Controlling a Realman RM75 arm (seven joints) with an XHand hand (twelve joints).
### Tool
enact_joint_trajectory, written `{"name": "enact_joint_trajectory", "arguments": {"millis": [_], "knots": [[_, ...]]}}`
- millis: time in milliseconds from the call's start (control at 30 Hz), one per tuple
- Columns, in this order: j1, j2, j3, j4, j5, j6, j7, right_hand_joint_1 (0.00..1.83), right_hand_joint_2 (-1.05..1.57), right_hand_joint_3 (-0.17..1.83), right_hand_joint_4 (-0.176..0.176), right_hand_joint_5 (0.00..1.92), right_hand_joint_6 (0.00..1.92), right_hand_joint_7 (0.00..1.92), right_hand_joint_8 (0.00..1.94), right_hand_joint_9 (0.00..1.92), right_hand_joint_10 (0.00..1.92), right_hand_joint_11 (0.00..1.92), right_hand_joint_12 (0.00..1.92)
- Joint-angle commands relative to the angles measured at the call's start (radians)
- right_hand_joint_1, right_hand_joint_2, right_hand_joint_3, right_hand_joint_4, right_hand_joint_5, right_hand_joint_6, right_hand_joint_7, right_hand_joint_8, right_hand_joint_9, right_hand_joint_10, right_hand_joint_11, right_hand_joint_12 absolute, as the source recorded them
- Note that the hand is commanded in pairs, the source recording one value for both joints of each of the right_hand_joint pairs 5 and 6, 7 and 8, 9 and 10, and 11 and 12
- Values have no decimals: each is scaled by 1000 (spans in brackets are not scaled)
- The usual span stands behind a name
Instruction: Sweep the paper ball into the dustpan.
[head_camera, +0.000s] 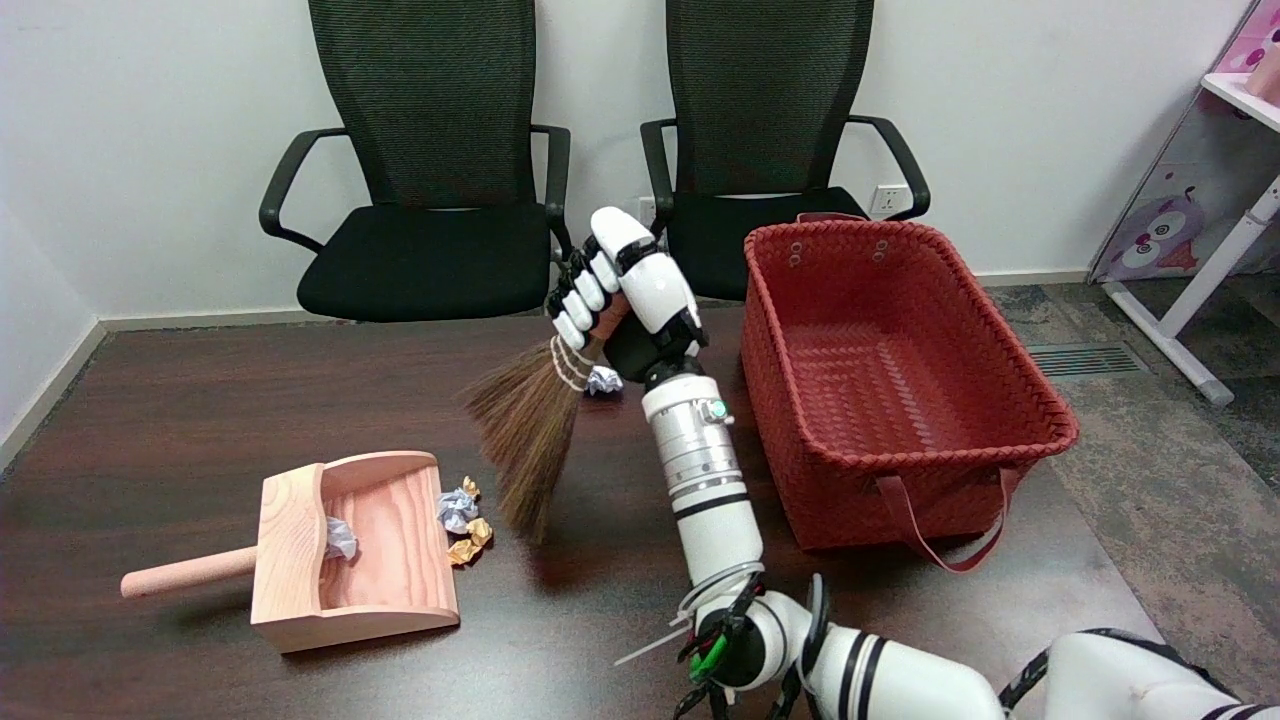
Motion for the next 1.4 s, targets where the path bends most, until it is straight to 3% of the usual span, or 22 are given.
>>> {"name": "enact_joint_trajectory", "arguments": {"millis": [33,133,367,400,433,633,667,700,733,967,1233,1400], "knots": [[-15,233,-15,-319,94,56,-603,782,1571,1564,72,1920,1920,1920,1920,1920,1920,1920,1920],[-11,257,-13,-346,92,86,-704,799,1571,1535,75,1920,1920,1920,1920,1920,1920,1920,1920],[-33,300,-4,-409,106,88,-717,816,1571,1564,84,1920,1920,1920,1920,1920,1920,1920,1920],[-34,301,-7,-411,106,90,-719,835,1571,1566,147,1920,1920,1920,1920,1920,1920,1920,1920],[-35,301,-11,-413,103,98,-724,846,1571,1565,176,1920,1920,1920,1920,1920,1920,1920,1920],[-28,299,-17,-444,36,266,-784,873,1571,1567,169,1920,1920,1920,1920,1920,1920,1920,1920],[-27,292,-19,-449,23,288,-784,855,1571,1581,119,1920,1920,1920,1920,1920,1920,1920,1920],[-27,281,-18,-449,9,308,-785,869,1571,1586,163,1920,1920,1920,1920,1920,1920,1920,1920],[-27,265,-14,-443,-14,336,-786,875,1571,1593,176,1920,1920,1920,1920,1920,1920,1920,1920],[-37,143,26,-360,-206,427,-786,887,1571,1652,160,1920,1920,1920,1920,1920,1920,1920,1920],[-126,-126,216,-239,-741,528,-786,929,1571,1680,159,1920,1920,1920,1920,1920,1920,1920,1920],[-171,-221,257,-206,-885,519,-784,927,1571,1763,138,1920,1920,1920,1920,1920,1920,1920,1920]]}}
